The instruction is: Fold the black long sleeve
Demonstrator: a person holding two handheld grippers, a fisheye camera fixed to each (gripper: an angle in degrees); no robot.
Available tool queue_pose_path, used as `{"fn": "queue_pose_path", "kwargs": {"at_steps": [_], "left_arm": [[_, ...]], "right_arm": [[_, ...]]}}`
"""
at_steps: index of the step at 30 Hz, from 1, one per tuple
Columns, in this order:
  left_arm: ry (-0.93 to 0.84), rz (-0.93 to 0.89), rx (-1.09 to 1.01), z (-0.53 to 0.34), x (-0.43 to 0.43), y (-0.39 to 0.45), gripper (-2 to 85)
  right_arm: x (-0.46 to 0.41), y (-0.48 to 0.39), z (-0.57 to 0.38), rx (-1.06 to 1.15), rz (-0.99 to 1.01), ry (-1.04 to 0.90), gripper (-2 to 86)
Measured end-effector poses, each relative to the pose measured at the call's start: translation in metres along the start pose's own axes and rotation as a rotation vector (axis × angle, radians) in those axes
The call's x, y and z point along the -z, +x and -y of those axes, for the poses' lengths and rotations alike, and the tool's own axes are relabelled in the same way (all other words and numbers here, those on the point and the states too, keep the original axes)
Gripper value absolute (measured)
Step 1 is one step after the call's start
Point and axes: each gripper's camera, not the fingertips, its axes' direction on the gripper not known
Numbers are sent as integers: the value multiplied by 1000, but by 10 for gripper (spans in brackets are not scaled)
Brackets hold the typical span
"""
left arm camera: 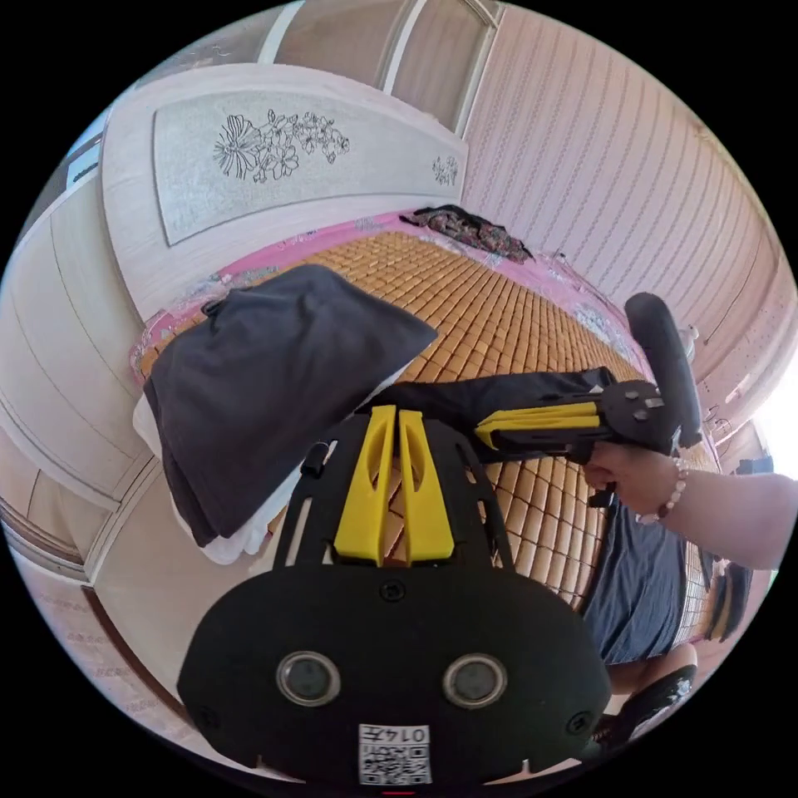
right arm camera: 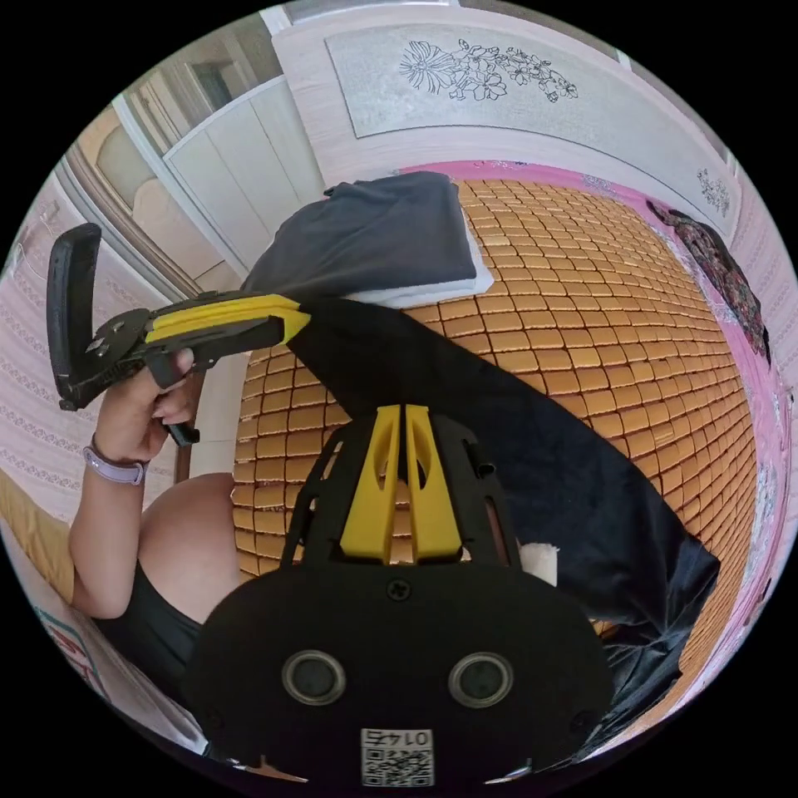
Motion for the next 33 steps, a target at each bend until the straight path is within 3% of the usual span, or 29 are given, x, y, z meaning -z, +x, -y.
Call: {"fn": "queue_pose_path", "kwargs": {"at_steps": [6, 10, 15, 17, 20, 22, 25, 33], "left_arm": [[273, -256, -32, 1, 37, 26, -10], [375, -360, -304, 14, 60, 102, -10], [452, -722, -608, 11, 90, 209, -10], [367, -959, -744, -5, 94, 261, -10], [186, -1100, -824, -34, 77, 309, -10], [53, -1134, -825, -49, 59, 325, -10], [-139, -1065, -801, -68, 28, 334, -10], [-415, -803, -826, -87, -29, 367, -5]], "right_arm": [[44, 0, -3, -92, 94, 193, 3], [123, 6, -30, -178, 79, 425, 5], [250, -5, -139, -331, 23, 709, 13], [283, -21, -194, -409, -35, 723, 21], [296, -57, -290, -639, -202, 568, 63], [278, -84, -355, -837, -272, 292, 89], [270, -117, -399, -982, -246, 166, 103], [280, -124, -357, -954, -338, 276, 104]]}}
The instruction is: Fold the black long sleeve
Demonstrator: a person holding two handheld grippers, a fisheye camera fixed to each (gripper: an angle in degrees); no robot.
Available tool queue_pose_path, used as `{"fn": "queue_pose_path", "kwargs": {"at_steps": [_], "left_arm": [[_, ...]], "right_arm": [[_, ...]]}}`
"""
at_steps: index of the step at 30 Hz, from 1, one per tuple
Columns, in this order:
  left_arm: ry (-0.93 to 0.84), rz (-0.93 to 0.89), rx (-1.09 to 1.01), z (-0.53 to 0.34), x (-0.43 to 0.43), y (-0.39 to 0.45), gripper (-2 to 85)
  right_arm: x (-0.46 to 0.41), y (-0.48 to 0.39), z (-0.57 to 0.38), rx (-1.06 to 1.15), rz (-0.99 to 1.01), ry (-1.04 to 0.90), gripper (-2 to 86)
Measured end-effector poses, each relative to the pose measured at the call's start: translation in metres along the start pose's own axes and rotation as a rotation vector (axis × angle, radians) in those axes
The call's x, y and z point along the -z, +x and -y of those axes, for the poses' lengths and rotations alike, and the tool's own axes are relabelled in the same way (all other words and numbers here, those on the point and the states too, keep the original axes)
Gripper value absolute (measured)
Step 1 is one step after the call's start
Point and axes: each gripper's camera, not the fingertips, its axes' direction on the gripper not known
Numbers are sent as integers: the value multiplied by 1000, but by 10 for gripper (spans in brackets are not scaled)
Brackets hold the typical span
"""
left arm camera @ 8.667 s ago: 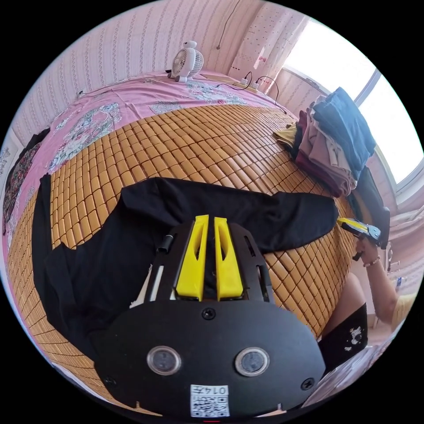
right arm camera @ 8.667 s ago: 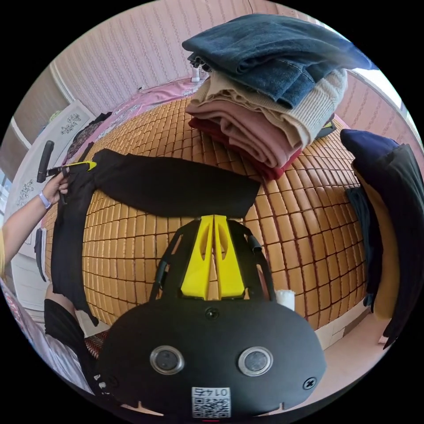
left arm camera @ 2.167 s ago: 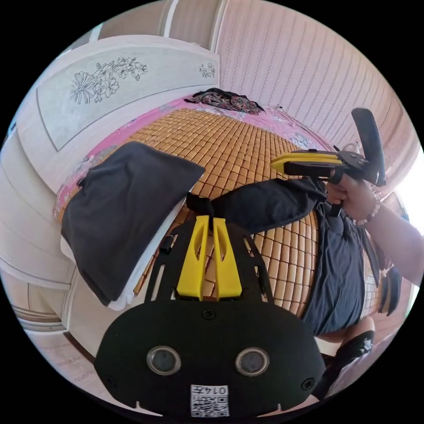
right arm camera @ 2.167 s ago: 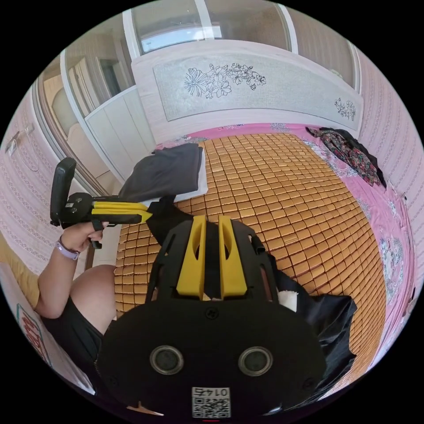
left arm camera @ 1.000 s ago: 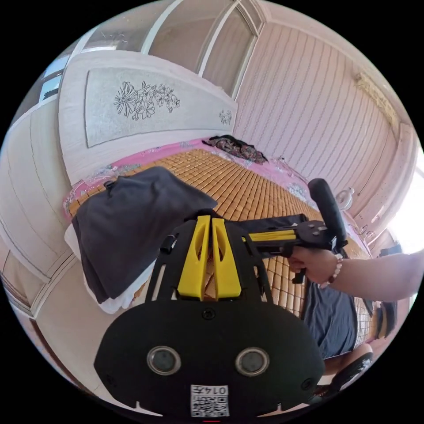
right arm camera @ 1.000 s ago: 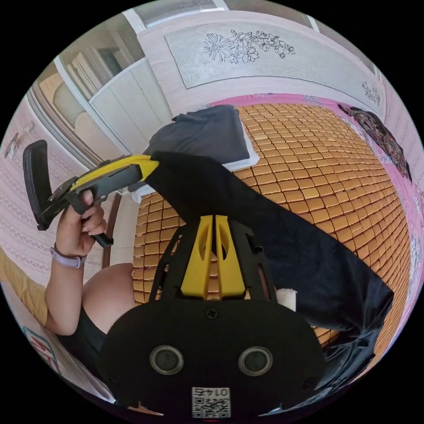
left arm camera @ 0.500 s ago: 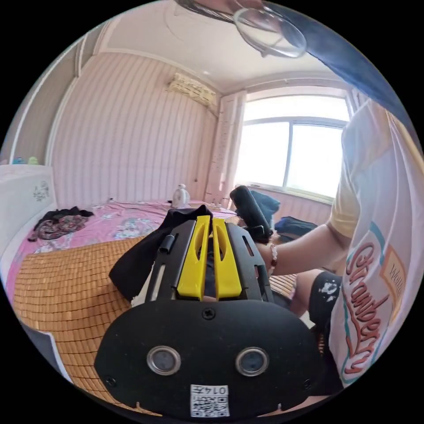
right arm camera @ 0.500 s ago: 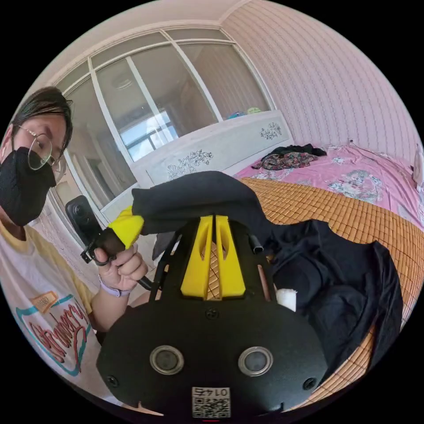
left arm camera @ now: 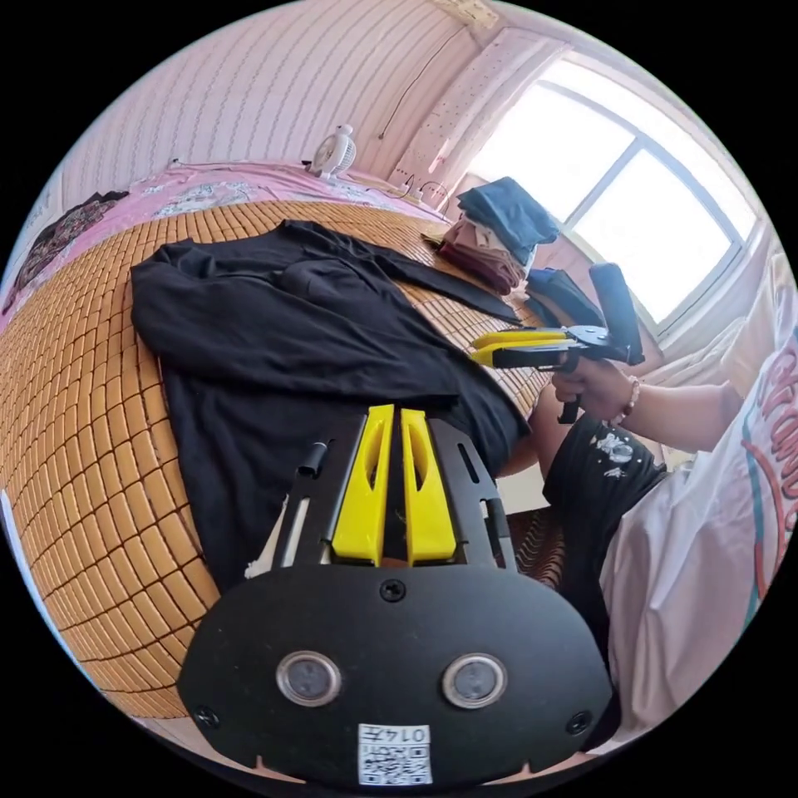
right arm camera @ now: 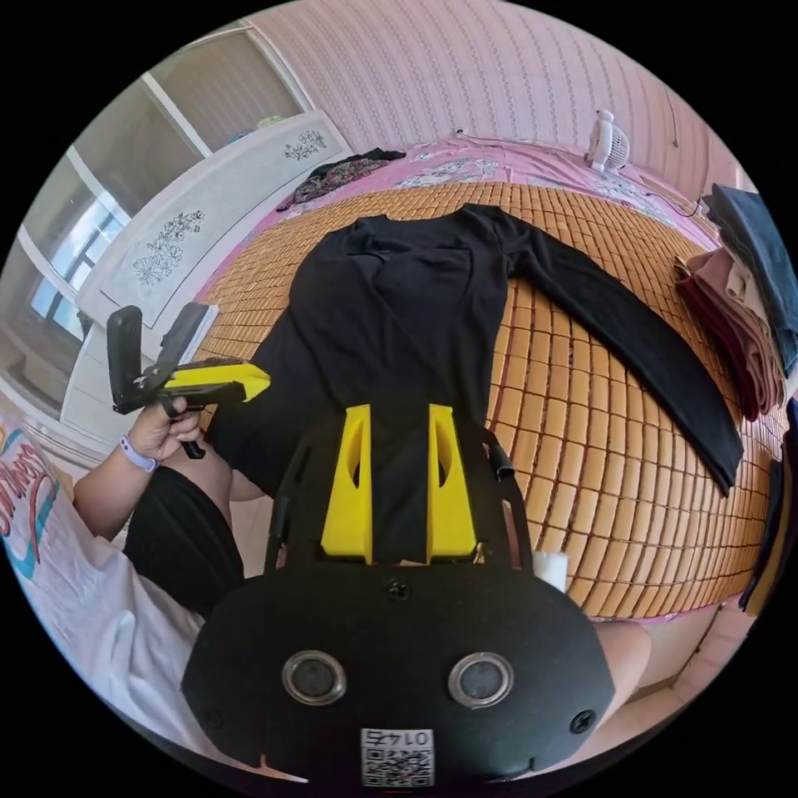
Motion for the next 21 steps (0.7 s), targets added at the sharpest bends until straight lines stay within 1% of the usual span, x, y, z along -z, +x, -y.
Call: {"fn": "queue_pose_path", "kwargs": {"at_steps": [2, 3, 5, 6, 7, 9, 11, 13, 16, 18, 21], "left_arm": [[-31, 71, 11, 13, -16, -2, -3], [-42, 82, 15, 16, -21, -3, -3], [-109, 108, 40, 28, -41, -10, -5], [-128, 109, 44, 30, -45, -11, -6], [-102, 89, 58, 34, -46, -13, -7], [-114, 72, 76, 40, -48, -14, -9], [-111, 80, 76, 46, -50, -12, -9], [-102, 90, 74, 49, -50, -9, -10], [-96, 89, 80, 55, -51, -8, -10], [-91, 82, 86, 57, -51, -7, -10], [-91, 79, 92, 62, -50, -6, -10]], "right_arm": [[-7, -10, 8, 31, -61, 3, 103], [-13, -16, 13, 45, -91, -24, 96], [-27, -24, 18, 66, -88, -129, 79], [-33, -29, 18, 69, -97, -163, 64], [-26, -36, 17, 111, -137, -129, 46], [-18, -40, 19, 125, -139, -149, 23], [1, -42, 25, 98, -82, -154, 14], [45, -50, 33, 75, -8, -75, 8], [104, -62, 37, 50, 46, -5, 5], [135, -62, 33, 11, 61, 27, 5], [151, -42, 16, -105, 11, -15, 11]]}}
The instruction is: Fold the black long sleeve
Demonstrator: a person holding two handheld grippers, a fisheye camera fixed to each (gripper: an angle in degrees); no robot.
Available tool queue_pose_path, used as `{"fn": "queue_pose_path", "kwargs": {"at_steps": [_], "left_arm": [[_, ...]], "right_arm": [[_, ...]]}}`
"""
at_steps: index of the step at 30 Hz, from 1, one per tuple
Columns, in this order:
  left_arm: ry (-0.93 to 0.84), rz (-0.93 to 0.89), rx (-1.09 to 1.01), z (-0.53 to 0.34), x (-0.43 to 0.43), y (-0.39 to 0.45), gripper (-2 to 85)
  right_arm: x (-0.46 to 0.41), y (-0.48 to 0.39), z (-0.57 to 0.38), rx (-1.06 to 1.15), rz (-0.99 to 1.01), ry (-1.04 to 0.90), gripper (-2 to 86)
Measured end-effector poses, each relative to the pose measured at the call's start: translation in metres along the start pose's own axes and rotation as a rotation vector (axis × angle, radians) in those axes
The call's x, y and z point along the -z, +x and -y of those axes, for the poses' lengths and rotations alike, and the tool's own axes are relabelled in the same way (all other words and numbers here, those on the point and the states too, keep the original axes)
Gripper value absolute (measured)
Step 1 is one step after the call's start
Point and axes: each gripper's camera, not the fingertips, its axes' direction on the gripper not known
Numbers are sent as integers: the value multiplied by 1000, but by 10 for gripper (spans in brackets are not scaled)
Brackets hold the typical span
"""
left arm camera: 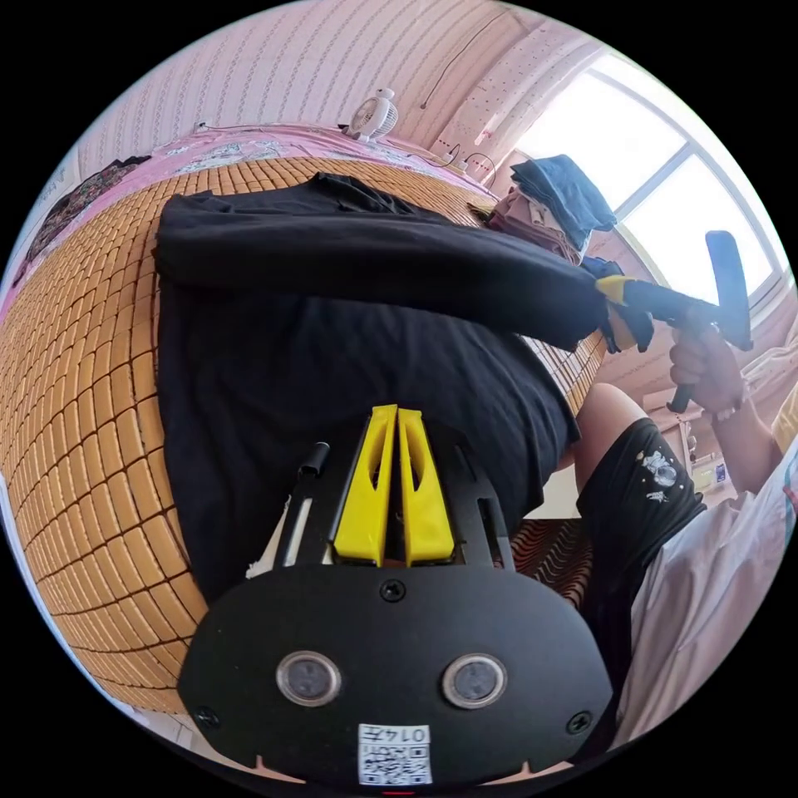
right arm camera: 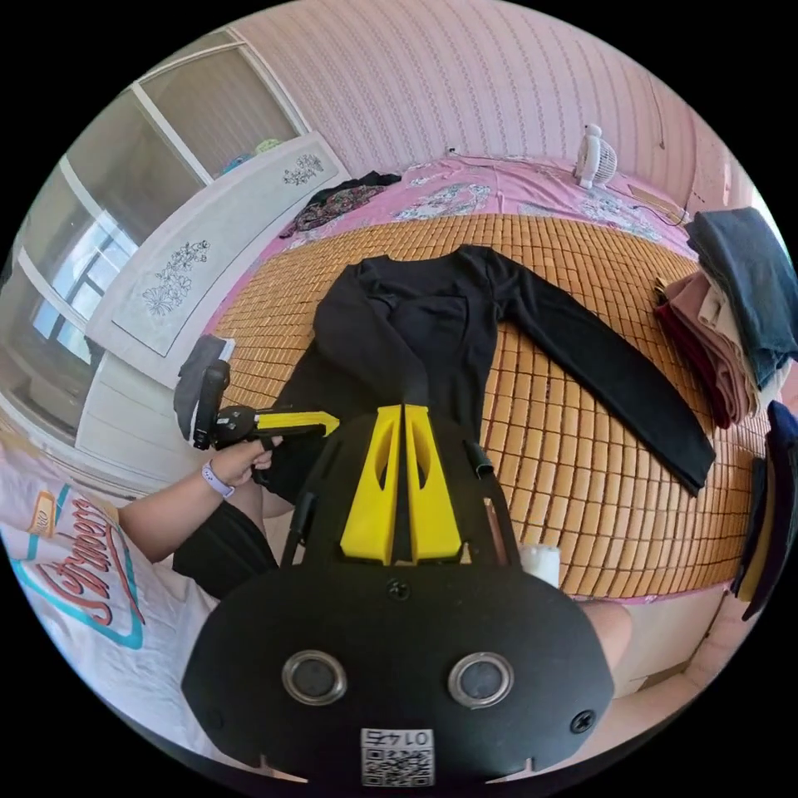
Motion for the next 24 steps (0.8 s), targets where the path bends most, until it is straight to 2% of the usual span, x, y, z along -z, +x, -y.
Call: {"fn": "queue_pose_path", "kwargs": {"at_steps": [3, 5, 12, 16, 24], "left_arm": [[8, 15, 6, 4, 6, 2, -10], [44, 35, 16, 7, 19, -1, -10], [154, 263, 51, 42, 56, -45, -2], [103, 368, 49, 89, 52, -78, 37], [25, 439, -31, 134, 33, -91, 58]], "right_arm": [[-14, 29, -16, -102, -1, -88, 26], [-15, 29, -24, -92, -7, -109, 41], [-13, -28, -36, 217, -87, -139, 78], [-29, -23, -35, 213, -163, -243, 49], [45, -15, -25, 171, 103, -259, 32]]}}
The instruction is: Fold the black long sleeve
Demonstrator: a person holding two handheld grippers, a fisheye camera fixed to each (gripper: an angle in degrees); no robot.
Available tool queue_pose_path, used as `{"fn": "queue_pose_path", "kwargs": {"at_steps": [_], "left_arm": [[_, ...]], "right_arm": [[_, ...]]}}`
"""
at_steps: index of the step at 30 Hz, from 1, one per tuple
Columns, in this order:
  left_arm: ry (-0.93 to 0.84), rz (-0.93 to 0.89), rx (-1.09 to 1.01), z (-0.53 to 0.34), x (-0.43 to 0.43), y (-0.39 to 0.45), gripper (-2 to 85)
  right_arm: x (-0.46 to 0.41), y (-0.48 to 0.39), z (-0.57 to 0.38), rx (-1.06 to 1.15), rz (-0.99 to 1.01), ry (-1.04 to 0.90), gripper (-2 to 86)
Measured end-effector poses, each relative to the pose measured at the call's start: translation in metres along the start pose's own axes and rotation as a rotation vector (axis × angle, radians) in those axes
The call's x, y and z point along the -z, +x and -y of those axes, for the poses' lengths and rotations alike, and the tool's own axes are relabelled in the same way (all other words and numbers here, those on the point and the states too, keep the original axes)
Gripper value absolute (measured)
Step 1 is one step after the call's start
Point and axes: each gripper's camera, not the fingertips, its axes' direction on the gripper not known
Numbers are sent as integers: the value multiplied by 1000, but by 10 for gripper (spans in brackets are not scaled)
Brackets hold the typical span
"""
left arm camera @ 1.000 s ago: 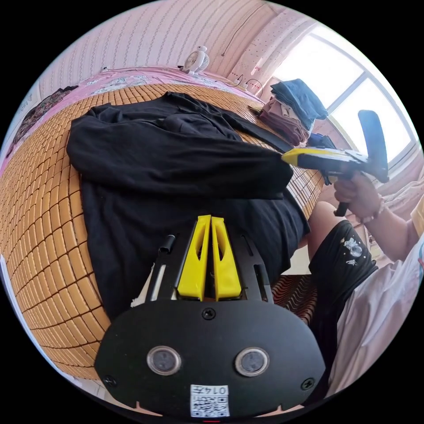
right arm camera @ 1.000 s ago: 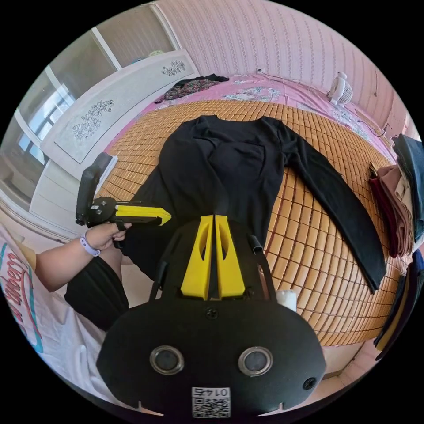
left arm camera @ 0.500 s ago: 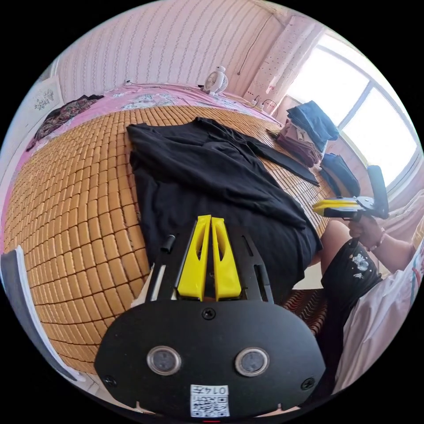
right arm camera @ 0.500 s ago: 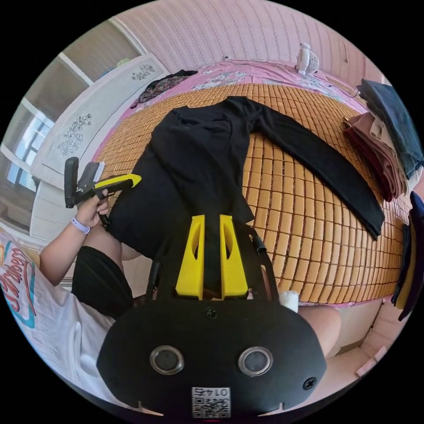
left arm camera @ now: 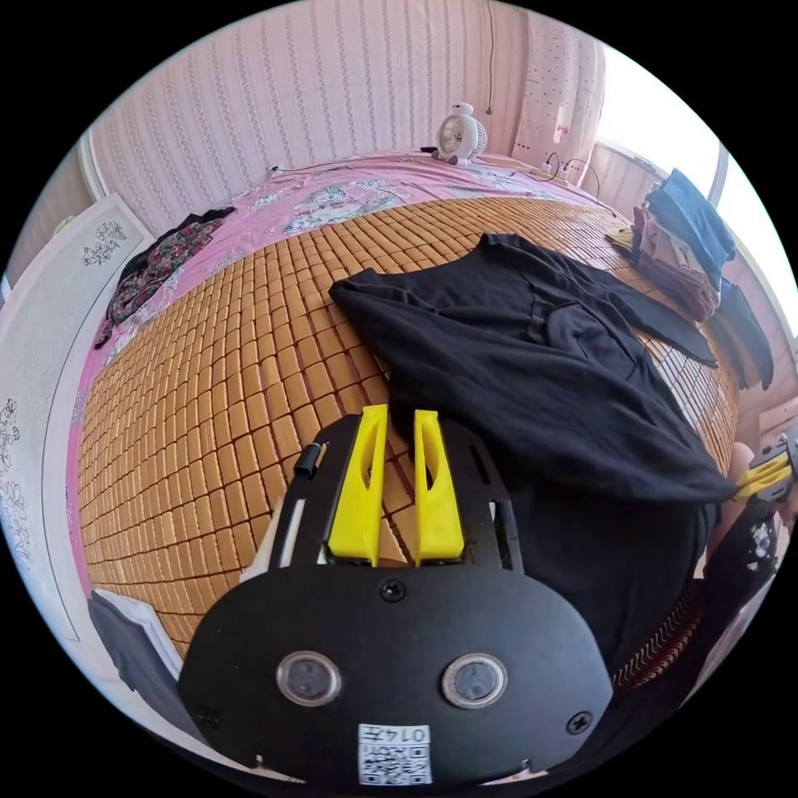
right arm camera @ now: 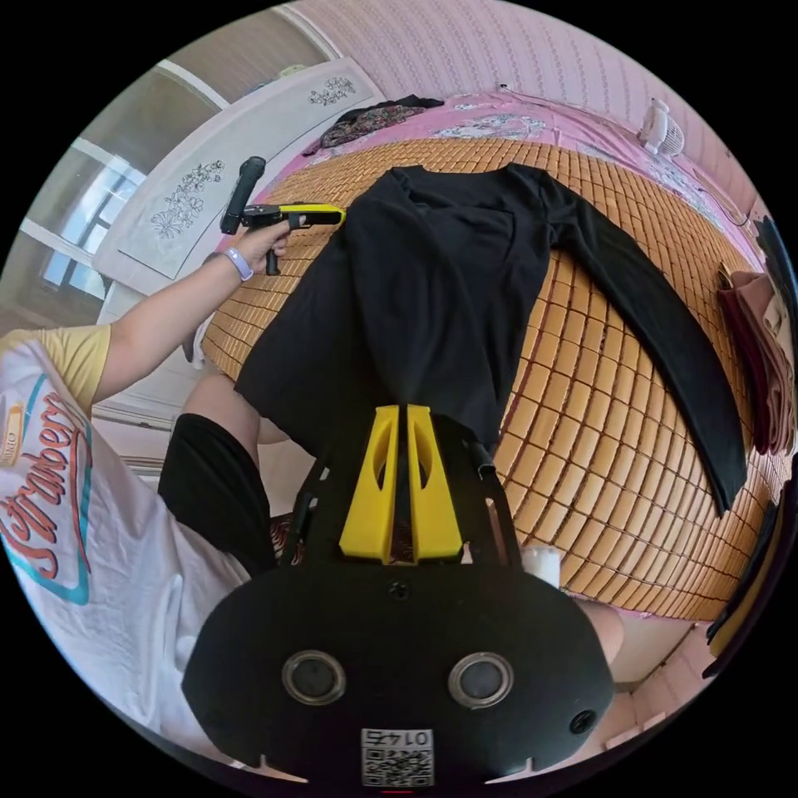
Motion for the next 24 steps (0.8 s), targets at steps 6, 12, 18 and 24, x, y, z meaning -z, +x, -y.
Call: {"fn": "queue_pose_path", "kwargs": {"at_steps": [6, 12, 18, 24], "left_arm": [[-26, 1, -13, 5, -8, -2, 32], [49, -36, 41, -4, 4, -13, 0], [65, -122, 87, -7, 3, -32, -5], [98, -192, 123, -11, 1, -47, -8]], "right_arm": [[-5, -3, 22, 194, 14, -202, 108], [11, -16, 168, 442, -21, 56, 79], [-65, -7, 336, 239, -10, 127, 103], [-101, 0, 392, 190, -120, 87, 28]]}}
